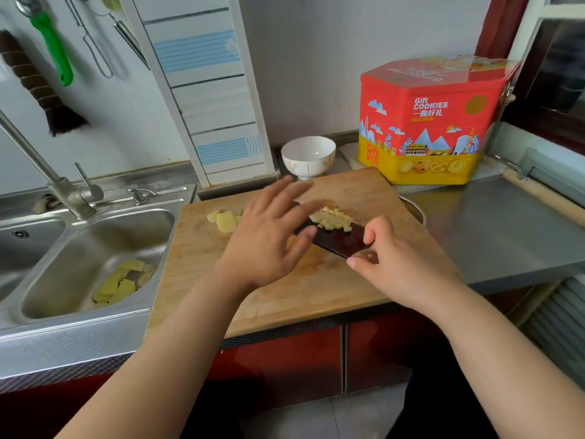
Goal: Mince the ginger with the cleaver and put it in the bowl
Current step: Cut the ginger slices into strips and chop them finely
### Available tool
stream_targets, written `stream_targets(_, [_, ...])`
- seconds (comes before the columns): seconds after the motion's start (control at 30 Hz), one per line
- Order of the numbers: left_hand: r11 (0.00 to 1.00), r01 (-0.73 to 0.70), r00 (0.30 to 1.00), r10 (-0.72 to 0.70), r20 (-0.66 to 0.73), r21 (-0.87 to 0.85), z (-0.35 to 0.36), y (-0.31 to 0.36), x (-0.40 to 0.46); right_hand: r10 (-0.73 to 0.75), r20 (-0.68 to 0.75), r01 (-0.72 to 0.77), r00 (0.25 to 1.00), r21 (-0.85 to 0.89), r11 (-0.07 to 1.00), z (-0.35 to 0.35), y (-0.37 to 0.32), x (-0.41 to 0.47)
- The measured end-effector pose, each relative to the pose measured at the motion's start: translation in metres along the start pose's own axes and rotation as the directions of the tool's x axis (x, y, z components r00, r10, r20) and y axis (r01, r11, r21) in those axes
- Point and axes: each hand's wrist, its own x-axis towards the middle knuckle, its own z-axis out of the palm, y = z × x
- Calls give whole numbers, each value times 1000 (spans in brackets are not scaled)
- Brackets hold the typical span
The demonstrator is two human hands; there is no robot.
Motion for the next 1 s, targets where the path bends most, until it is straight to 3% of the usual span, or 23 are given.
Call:
stream_targets(0.13, [986, -122, 949, 82, 304, 115, 24, 17, 14, -31, -8, 32, 999, 44, 999, 8, -3, -3])
stream_targets(0.23, [967, -191, 902, 105, 419, 169, 38, 19, 24, -59, -36, 60, 998, 5, 998, 9, -3, -6])
stream_targets(0.43, [968, -162, 804, 15, 595, 194, 49, 8, 47, -34, -42, 35, 999, 25, 999, 9, 5, -14])
stream_targets(0.83, [981, -53, 700, -96, 708, 185, 68, -10, 87, 13, -84, -11, 996, 24, 1000, 2, 33, -32])
stream_targets(1.0, [973, 75, 684, -209, 699, 217, 75, -30, 92, 8, -84, -10, 996, -20, 1000, -6, 39, -37])
